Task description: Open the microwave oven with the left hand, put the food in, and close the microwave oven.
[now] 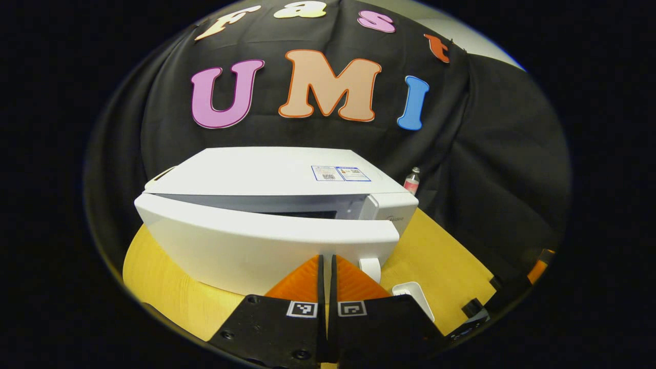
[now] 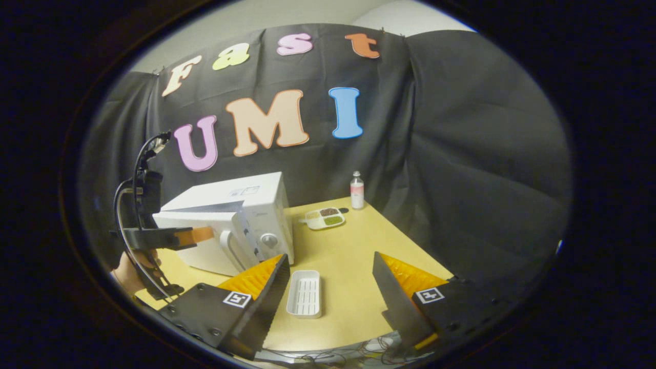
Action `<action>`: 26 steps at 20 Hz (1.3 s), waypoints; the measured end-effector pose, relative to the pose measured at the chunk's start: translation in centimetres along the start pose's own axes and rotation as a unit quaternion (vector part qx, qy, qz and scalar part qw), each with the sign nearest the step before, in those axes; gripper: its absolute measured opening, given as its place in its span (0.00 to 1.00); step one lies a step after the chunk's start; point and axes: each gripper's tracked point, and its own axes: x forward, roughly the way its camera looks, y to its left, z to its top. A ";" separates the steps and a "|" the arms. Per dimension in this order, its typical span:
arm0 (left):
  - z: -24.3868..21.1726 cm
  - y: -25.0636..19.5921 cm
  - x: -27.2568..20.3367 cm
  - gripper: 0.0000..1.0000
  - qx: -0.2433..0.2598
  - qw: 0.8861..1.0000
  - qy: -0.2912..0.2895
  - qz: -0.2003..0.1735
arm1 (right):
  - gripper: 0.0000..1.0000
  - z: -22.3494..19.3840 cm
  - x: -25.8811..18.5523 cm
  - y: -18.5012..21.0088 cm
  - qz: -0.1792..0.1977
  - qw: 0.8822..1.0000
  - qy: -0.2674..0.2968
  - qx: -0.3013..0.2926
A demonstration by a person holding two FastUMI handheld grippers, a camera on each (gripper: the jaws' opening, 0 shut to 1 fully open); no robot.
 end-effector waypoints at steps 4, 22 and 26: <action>0.6 0.5 1.4 0.00 0.004 1.000 0.001 0.017 | 0.92 0.2 0.7 -0.9 -0.009 1.000 -0.003 0.001; 1.3 1.1 3.2 0.00 -0.066 0.997 -0.011 0.034 | 1.00 0.9 4.5 -2.8 -0.025 1.000 0.008 -0.006; 1.7 1.8 3.8 0.00 -0.064 0.997 -0.021 0.045 | 0.99 1.6 4.5 -2.7 -0.022 1.000 0.001 -0.011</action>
